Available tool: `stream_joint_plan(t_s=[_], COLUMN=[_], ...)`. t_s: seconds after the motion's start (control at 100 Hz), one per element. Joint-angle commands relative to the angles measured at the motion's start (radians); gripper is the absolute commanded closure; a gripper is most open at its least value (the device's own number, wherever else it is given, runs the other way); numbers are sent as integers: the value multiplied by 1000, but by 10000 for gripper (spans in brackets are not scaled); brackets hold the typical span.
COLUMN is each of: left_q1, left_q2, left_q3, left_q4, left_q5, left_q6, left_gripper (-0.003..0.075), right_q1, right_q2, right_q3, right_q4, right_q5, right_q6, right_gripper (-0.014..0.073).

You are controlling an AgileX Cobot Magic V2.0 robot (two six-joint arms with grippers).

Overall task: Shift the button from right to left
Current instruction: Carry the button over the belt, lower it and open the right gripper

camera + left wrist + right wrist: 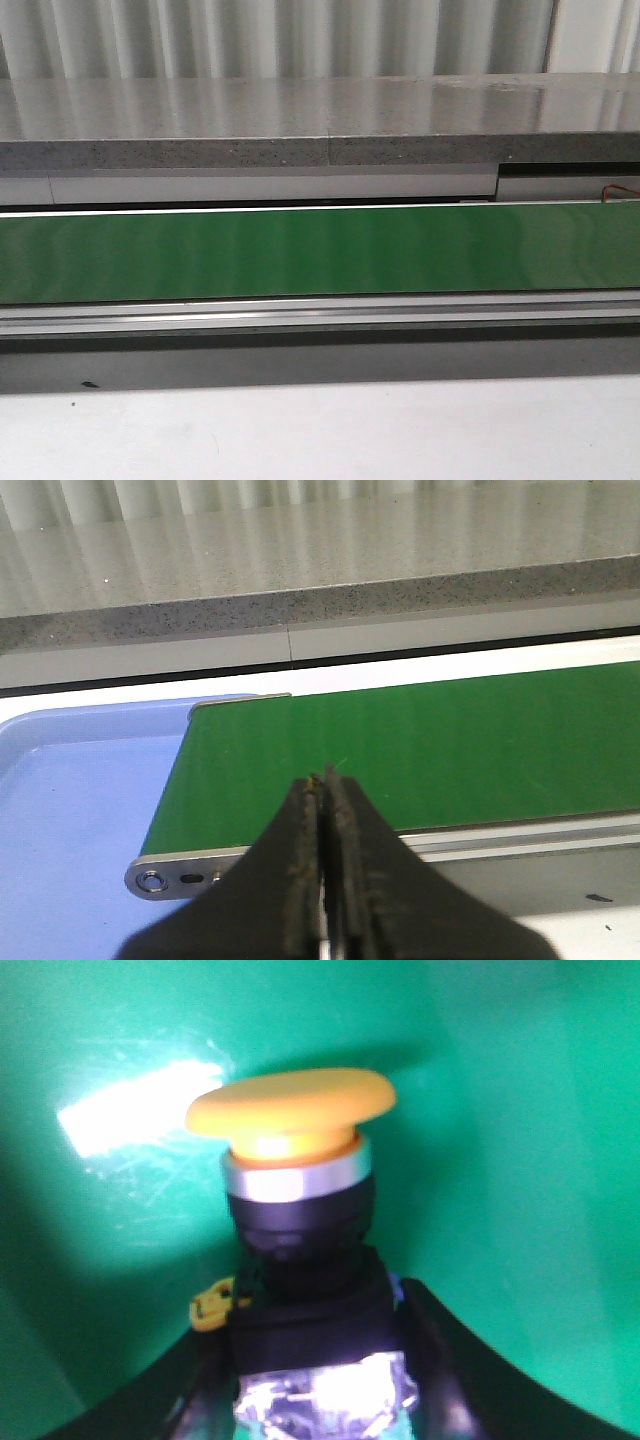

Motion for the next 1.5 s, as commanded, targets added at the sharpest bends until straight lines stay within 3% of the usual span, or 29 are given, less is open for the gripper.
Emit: stream_joint_plan(t_s=[0.0,0.17,0.39,0.69,1.06,1.35,1.49], left_q1=[-4,-4,-4,-4,-4,-4,-4], left_q2=[-32,-32,-32,-32,-32,-32,-32], left_q3=[39,39,39,39,39,39,39], left_q4=[-2,-2,-2,-2,-2,-2,-2], left_q5=[-73,-73,-73,-73,-73,-73,-73], left_q6=[0,0,0,0,0,0,0], left_gripper=[741,741,741,741,741,741,741], right_q1=[-6,6,121,262,273,273,273], right_q2=[-107,-233,-344,-336,-259,-263,-293], right_q3=[-24,-24,-23,-1,1,1,1], right_q4=[7,37,38,71,100,94,112], right_q5=[7,47,111,151,155,150,142], right_q6=[-12,-12,-12,-12,-12,-12,-46], right_gripper=[398,398,398,398,395,94,84])
